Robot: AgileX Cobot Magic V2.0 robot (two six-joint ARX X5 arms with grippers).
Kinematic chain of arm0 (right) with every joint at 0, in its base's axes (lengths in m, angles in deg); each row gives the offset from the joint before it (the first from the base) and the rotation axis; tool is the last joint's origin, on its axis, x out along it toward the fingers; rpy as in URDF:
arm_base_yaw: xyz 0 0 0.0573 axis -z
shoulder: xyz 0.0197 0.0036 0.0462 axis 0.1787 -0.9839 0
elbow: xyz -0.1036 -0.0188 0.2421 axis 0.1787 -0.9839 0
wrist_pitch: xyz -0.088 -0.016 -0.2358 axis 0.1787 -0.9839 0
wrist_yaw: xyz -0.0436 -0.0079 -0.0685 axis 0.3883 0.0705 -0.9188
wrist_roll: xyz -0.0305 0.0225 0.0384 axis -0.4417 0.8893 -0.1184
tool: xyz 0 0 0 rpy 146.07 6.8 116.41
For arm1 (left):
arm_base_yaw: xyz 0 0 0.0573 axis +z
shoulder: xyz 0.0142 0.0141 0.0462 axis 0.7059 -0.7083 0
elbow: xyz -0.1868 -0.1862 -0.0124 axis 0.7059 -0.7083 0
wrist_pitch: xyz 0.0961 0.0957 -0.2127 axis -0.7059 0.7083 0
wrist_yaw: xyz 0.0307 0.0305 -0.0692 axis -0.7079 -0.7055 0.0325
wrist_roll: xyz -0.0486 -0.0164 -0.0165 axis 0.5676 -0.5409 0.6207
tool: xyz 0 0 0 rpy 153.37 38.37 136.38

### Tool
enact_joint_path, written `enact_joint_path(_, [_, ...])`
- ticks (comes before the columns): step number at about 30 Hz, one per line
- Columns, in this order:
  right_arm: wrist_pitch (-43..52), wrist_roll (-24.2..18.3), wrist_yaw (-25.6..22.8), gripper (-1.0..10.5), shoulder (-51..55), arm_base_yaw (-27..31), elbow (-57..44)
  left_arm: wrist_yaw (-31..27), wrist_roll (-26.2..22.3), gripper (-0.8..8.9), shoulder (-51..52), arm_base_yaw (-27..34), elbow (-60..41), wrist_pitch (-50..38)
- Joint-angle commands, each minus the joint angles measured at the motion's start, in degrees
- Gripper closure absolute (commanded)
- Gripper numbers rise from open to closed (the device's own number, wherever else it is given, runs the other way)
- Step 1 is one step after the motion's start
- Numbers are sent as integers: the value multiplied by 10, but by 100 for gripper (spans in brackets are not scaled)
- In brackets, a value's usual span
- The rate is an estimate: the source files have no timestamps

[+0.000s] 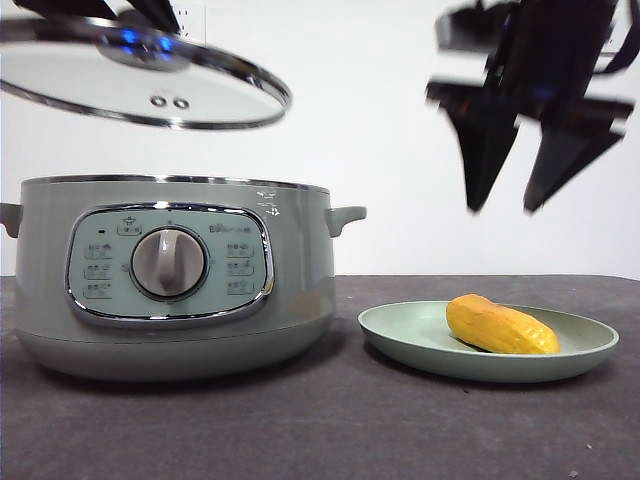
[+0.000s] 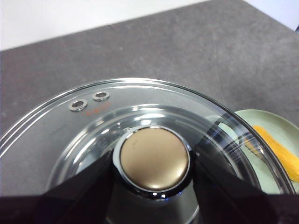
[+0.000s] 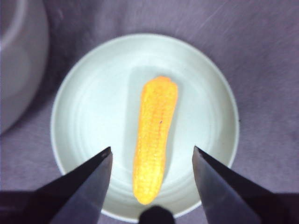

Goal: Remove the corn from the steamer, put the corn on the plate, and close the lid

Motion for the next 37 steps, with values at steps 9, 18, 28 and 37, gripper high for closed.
enact_joint_path(9, [-42,5,-4,663,122,0,-2,2,18,822,-84,-16,7,-58])
enact_joint_path(18, [-54,5,-5,664,145,0,-2,2,18,822,-124,-28,7,-37])
enact_joint_path(28, [-57,5,-5,664,145,0,-2,-2,17,324,-142,-26,7,-16])
enact_joint_path(37, [-32,-17,-1,667,161,0,-2,-1,18,380,-3,-27,7,23])
